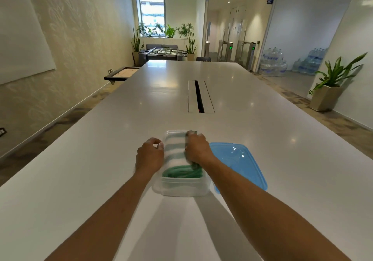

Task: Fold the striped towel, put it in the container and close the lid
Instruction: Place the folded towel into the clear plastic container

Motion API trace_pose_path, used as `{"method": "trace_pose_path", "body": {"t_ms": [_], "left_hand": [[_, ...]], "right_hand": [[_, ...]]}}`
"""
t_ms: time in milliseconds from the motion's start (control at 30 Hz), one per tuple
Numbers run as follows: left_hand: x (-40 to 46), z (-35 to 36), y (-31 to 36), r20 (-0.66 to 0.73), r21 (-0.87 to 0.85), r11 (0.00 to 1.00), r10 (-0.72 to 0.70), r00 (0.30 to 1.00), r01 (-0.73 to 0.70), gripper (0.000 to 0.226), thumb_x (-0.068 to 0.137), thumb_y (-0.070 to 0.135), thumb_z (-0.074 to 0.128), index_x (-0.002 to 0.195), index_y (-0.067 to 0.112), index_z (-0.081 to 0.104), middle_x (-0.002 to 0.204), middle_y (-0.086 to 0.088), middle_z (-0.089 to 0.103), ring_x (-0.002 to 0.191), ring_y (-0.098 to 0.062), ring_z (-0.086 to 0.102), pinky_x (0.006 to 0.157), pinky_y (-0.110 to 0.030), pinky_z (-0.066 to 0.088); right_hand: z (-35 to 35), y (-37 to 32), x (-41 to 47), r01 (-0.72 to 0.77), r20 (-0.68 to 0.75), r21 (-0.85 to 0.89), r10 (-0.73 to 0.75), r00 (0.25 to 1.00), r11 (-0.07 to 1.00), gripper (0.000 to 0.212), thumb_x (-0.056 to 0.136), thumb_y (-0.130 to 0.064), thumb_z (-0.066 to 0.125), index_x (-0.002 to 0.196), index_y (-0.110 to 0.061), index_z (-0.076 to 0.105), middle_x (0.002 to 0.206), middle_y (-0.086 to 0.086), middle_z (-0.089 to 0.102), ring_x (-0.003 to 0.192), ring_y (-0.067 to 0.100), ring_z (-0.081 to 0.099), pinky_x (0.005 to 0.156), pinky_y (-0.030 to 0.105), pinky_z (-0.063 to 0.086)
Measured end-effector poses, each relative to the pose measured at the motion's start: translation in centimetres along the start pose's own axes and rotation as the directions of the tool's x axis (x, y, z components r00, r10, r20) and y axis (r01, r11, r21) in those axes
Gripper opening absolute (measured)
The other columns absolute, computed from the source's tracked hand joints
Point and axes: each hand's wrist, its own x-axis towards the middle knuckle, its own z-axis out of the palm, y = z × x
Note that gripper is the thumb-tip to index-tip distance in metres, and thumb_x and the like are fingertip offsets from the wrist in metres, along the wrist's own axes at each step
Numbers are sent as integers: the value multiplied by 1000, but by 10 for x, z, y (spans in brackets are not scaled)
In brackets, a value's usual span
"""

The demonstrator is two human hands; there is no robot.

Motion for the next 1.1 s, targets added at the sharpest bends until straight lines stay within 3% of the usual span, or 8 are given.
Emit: {"method": "trace_pose_path", "body": {"t_ms": [233, 367, 433, 600, 767, 900, 1000, 1100], "left_hand": [[1, 3, -4, -29, 63, 997, 47, 999, -45, 21, 97, 29, 50, 107, 19, 66, 105, -8, 72, 88, -27, 63, 74, -31, 44], [0, 4, -4, -33, 90, 994, 58, 998, -55, 22, 97, 30, 49, 109, 19, 65, 106, -9, 71, 87, -27, 63, 73, -31, 44], [0, 4, -4, -34, 96, 994, 58, 998, -54, 22, 98, 29, 49, 109, 19, 65, 106, -10, 71, 86, -26, 62, 72, -30, 43], [1, 5, -4, -39, 88, 994, 63, 997, -60, 23, 98, 28, 48, 110, 18, 65, 106, -10, 71, 81, -21, 57, 72, -30, 42], [1, 6, -4, -43, 80, 995, 61, 997, -58, 22, 98, 28, 48, 109, 18, 65, 106, -10, 71, 81, -22, 57, 74, -31, 45], [1, 5, -6, -30, 63, 997, 54, 998, -52, 21, 97, 29, 49, 106, 19, 66, 104, -10, 71, 81, -24, 56, 75, -32, 45], [0, 5, -6, -27, 42, 998, 41, 999, -40, 22, 97, 28, 49, 106, 19, 66, 104, -11, 71, 82, -24, 55, 74, -32, 42], [0, 5, -6, -28, 32, 998, 51, 998, -50, 23, 97, 28, 49, 106, 17, 67, 106, -11, 71, 82, -23, 54, 75, -32, 43]], "right_hand": [[15, 1, 4, 122, -29, -301, -137, 990, 946, 43, 93, -16, 58, 133, -5, 48, 141, 30, 37, 129, 42, 38, 104, 46, 39], [18, -6, 2, 290, 110, -207, -273, 956, 934, 60, 87, -21, 68, 139, -6, 45, 149, 18, 40, 137, 33, 36, 111, 41, 33], [24, -1, 1, 289, 246, -198, -238, 940, 936, 53, 94, -29, 56, 142, -12, 42, 150, 14, 40, 139, 30, 34, 111, 41, 30], [42, 16, 10, 191, 385, -260, -80, 920, 947, 65, 101, -51, 24, 154, -31, -9, 164, 3, -12, 151, 23, -11, 119, 49, -2], [41, 13, 9, 182, 431, -272, -49, 901, 945, 67, 100, -53, 25, 154, -29, -8, 164, 4, -12, 150, 25, -12, 119, 51, -2], [13, 6, -1, 225, 190, -60, -210, 959, 973, 49, 98, -42, 47, 138, -13, 47, 136, 12, 53, 128, 34, 47, 104, 44, 39], [-17, 17, -9, 132, -224, 216, -82, 971, 968, 38, 95, -44, 50, 121, -18, 63, 122, 5, 67, 110, 24, 62, 94, 38, 49], [-36, 53, -23, 74, -456, 247, 49, 889, 966, 30, 93, -38, 53, 111, -18, 66, 111, 4, 71, 99, 21, 65, 85, 35, 51]]}}
